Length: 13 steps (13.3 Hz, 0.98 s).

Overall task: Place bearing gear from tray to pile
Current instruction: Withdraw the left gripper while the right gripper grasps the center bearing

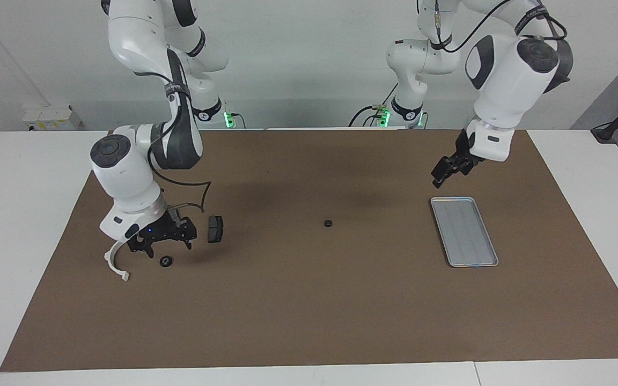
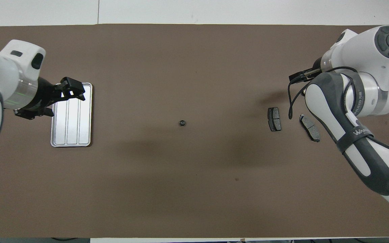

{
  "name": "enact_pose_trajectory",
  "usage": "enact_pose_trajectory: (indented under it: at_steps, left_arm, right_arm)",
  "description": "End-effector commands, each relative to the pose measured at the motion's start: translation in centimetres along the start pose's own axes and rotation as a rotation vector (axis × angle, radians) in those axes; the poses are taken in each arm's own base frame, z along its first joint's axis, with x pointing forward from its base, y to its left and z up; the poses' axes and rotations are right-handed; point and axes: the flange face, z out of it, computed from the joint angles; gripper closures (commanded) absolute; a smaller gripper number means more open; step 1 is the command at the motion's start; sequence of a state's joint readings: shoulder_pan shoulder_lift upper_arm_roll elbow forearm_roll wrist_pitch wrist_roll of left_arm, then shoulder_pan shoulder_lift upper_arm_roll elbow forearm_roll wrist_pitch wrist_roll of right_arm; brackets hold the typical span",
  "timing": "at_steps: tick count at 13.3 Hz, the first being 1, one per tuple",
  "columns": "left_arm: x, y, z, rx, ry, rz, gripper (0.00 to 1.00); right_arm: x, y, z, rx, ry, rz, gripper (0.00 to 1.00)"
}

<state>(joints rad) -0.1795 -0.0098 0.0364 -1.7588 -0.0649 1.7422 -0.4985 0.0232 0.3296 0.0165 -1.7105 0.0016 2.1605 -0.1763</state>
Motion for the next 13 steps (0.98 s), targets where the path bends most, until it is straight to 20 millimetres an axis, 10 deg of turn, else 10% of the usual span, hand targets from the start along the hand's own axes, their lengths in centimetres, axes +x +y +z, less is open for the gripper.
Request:
enact_pose_trajectory:
  at_steps: [1,5,13]
  left_arm:
    - [-2.0,-2.2,-2.0,0.019,-0.046,0.065,0.00]
    - [-3.2,-5.0,-3.6,0.036,-0.102,0.119,0.00]
    - [-2.1,-9.2,-5.3,0.073,-0.138,0.266,0.00]
  right_arm:
    - [-0.5,-1.3,-3.8,0.003,0.009,0.026,0.00]
    - [3.4,-9.3,-10.3,-0.013,-0.026,0.081,0.00]
    - [0.6,-34.5,-8.4,-0.037,-0.067,0.171,0.00]
